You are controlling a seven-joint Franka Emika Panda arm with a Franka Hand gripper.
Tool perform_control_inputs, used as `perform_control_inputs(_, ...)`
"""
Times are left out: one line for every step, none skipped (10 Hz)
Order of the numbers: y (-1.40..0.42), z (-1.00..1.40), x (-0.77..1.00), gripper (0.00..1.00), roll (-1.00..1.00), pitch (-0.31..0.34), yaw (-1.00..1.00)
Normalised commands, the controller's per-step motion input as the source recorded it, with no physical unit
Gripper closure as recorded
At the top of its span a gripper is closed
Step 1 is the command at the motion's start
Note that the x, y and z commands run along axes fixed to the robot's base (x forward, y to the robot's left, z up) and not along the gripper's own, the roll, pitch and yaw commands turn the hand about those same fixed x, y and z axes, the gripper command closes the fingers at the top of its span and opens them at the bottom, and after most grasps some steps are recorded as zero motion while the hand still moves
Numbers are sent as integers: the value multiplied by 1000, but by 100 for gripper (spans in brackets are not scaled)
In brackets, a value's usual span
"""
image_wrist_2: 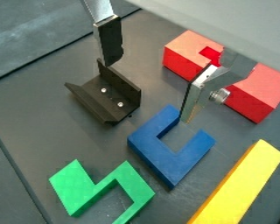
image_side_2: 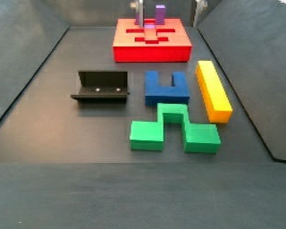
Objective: Pick up the blue object. Move up. Place the blue object on the fixture. Regrasp the blue object. Move to above the board. Insert the blue object.
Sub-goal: Pick up the blue object.
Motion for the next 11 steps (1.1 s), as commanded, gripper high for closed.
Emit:
perform_control_inputs(-400, -220, 337, 0, 0, -137, -103)
perform_control_inputs(-494, -374, 351, 0, 23, -156, -280)
perform_control_inputs(-457, -374, 374, 0, 4, -151, -334)
perform_control_inputs(-434, -371, 357, 0, 0, -157, -331)
perform_control_inputs(-431, -443, 220, 0, 3, -169, -263)
perform_control_inputs(-414, -526, 11, 0, 10, -154, -109)
perform_control_inputs(-403, -589, 0, 0, 0, -159, -3)
perform_control_inputs(-291, -714, 3, 0, 81, -107, 77)
perform_control_inputs(-246, -686, 49, 0, 137, -54, 180)
perform_control_inputs(-231, -623, 89, 0, 143, -47, 146)
perform_control_inputs(-237, -557, 134, 0, 173, -29, 97)
